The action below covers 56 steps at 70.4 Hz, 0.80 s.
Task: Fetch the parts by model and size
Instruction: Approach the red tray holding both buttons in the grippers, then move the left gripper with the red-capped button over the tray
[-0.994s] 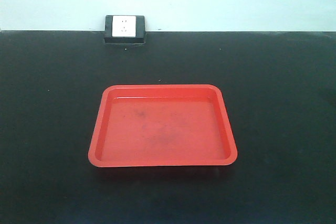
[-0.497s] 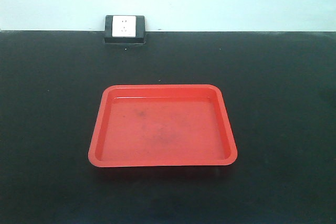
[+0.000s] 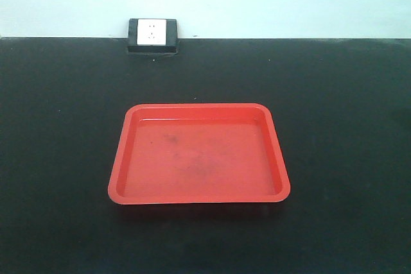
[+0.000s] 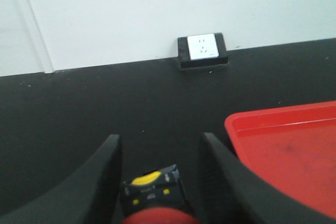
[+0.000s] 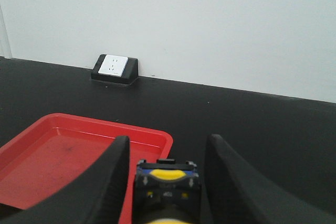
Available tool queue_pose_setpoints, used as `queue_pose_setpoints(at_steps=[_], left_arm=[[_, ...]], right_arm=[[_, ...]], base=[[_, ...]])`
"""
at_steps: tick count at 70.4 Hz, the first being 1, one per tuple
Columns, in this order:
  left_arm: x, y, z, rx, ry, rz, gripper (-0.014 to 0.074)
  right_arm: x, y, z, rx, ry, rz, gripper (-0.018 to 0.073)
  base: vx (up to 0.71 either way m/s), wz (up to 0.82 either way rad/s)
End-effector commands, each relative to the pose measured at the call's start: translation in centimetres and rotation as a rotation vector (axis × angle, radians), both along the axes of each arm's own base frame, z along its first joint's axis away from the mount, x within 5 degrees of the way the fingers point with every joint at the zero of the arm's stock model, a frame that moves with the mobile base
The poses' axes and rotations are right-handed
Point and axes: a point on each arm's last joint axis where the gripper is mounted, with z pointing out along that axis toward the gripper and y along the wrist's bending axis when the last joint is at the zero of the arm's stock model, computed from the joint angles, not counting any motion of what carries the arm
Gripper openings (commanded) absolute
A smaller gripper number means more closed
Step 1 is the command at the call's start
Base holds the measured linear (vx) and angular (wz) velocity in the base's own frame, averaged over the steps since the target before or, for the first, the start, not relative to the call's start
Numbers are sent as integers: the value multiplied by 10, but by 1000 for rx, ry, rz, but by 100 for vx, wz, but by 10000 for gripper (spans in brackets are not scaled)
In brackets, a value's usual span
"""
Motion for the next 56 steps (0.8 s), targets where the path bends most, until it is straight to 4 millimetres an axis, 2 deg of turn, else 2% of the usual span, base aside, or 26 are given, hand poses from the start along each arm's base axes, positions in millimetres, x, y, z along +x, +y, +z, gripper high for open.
queue_pose_setpoints(at_steps=[1,10,20,39,56], left_arm=[[1,-7,17,-82,-110,-68,-6],[7,-18,17,-113,-81,-160,-6],[27,-28,21,-101,-20,-192,-6],[95,-55,32,-140,127,-210,-6],[159,-94,23,-122,301,-274,-6]], right_arm=[[1,2,15,1,-92,19,-5],[1,2,15,1,-93,19,-5],[1,2,15,2,-93,19,-5],[1,2,15,2,-93,19,-5],[1,2,15,2,-93,19,-5]], base=[[0,0],[0,0],[0,0],[0,0],[0,0]])
